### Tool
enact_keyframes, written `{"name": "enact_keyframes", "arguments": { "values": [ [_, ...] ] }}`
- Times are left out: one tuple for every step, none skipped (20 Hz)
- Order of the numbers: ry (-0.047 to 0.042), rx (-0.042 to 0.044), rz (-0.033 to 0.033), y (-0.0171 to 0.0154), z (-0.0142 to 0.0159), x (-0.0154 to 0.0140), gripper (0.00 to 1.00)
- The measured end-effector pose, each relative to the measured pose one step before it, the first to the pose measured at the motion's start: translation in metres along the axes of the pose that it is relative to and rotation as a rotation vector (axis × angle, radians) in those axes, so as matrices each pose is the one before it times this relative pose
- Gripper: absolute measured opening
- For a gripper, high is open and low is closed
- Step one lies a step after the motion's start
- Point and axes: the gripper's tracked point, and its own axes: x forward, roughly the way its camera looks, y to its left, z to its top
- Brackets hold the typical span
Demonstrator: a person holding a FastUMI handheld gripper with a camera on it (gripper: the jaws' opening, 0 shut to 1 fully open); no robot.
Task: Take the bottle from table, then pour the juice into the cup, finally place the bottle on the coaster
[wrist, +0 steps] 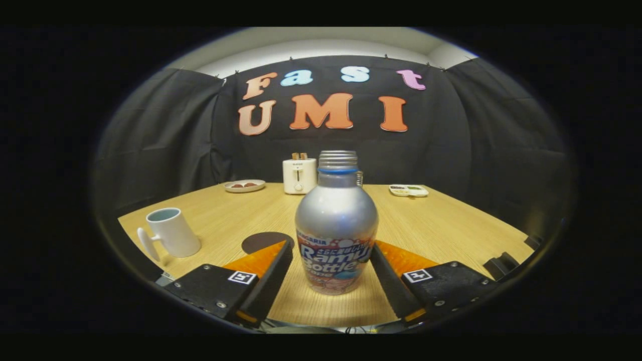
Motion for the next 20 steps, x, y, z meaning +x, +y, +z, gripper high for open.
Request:
{"name": "enact_keyframes", "arguments": {
  "values": [
    [0.00124, -0.0074, 0.00169, 0.00128, -0.00114, -0.00027, 0.89],
    [0.00276, 0.00439, 0.00632, 0.00291, 0.0005, -0.00408, 0.83],
    [0.00242, 0.00336, 0.00293, 0.00057, -0.00047, 0.0032, 0.8],
    [-0.00084, -0.00291, -0.00412, 0.00045, 0.00094, 0.00052, 0.79],
    [-0.00031, -0.00831, -0.00406, 0.00059, 0.00067, 0.00003, 0.79],
    [0.00192, -0.01474, -0.00422, 0.00145, -0.00008, -0.00054, 0.79],
    [0.004, -0.01838, -0.00611, 0.00067, 0.00082, -0.0006, 0.78],
    [0.00043, -0.01786, -0.00443, 0.00158, 0.00258, -0.00083, 0.78],
    [-0.00313, -0.0144, 0.00221, 0.00321, 0.00301, -0.00163, 0.78],
    [-0.0047, -0.00769, 0.0079, 0.00466, 0.0042, -0.00049, 0.78],
    [-0.00243, -0.00936, 0.01343, 0.00536, 0.00358, -0.00074, 0.78],
    [0.00058, -0.01813, 0.00857, 0.00475, 0.0031, 0.00028, 0.78],
    [0.00623, -0.02439, 0.00208, 0.00258, 0.00176, 0.00083, 0.78],
    [-0.00041, -0.02523, -0.00066, 0.00211, 0.00419, -0.00053, 0.78],
    [-0.00417, -0.02639, -0.00115, 0.00224, 0.00518, -0.00166, 0.78],
    [-0.00362, -0.02878, -0.00484, 0.00074, 0.00544, 0.00004, 0.78],
    [-0.005, -0.03255, -0.00729, 0.00016, 0.00505, 0.00098, 0.78],
    [-0.00586, -0.03198, -0.00489, 0.0018, 0.00631, -0.00041, 0.78],
    [-0.00242, -0.02891, -0.00191, 0.00267, 0.00386, -0.00085, 0.78],
    [-0.00062, -0.02865, 0.00221, 0.00311, 0.00339, 0.00037, 0.78]
  ]
}}
